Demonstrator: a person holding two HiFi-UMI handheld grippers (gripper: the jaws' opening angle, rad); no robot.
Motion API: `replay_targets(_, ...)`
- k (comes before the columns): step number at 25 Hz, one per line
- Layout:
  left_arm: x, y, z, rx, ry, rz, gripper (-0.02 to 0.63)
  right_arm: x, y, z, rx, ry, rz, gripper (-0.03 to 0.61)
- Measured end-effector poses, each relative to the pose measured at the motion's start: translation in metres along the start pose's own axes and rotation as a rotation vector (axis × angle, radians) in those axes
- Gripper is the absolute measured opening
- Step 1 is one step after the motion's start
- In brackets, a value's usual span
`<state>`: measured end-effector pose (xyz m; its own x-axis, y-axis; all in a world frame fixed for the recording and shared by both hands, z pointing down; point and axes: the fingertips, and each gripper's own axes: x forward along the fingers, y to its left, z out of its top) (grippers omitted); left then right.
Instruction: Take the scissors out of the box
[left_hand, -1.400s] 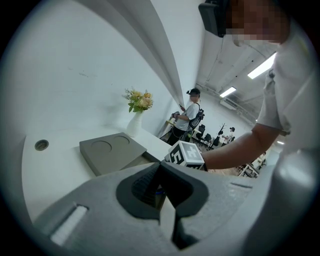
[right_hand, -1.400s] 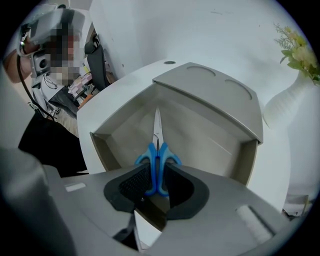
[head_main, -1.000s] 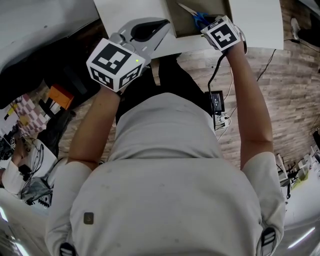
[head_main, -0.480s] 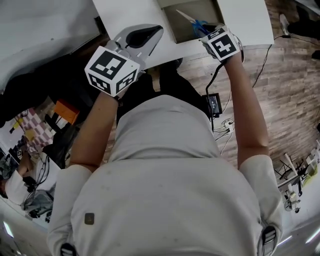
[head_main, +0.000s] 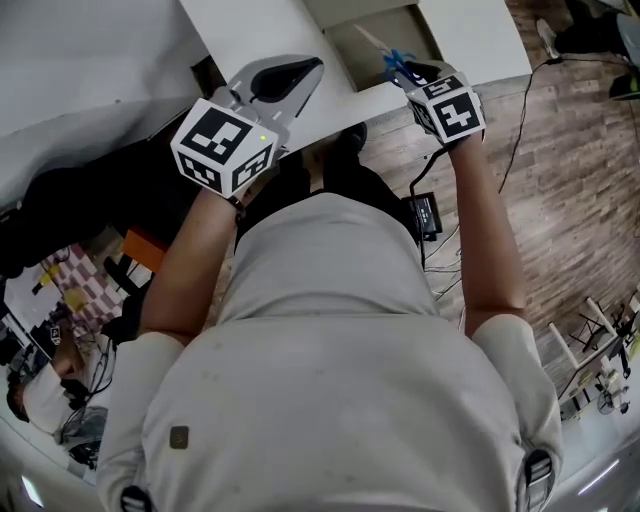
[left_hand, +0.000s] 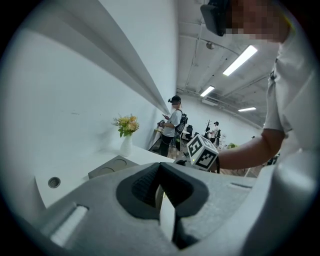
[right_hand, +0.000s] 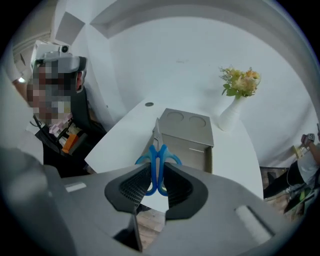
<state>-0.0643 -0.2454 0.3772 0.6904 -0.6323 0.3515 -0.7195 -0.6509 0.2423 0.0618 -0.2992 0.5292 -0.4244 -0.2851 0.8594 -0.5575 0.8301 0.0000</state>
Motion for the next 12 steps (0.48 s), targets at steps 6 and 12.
replay_targets(6, -0.023, -0.003, 0.002, 0.018, -0.012, -0.029, 0.005, -0.036, 0.014, 0.010, 0.121, -0.128, -0.056, 0.097)
replay_targets(12, -0.041, -0.011, 0.009, 0.057, -0.031, -0.074, 0.005, -0.078, 0.030, 0.028, 0.187, -0.253, -0.111, 0.098)
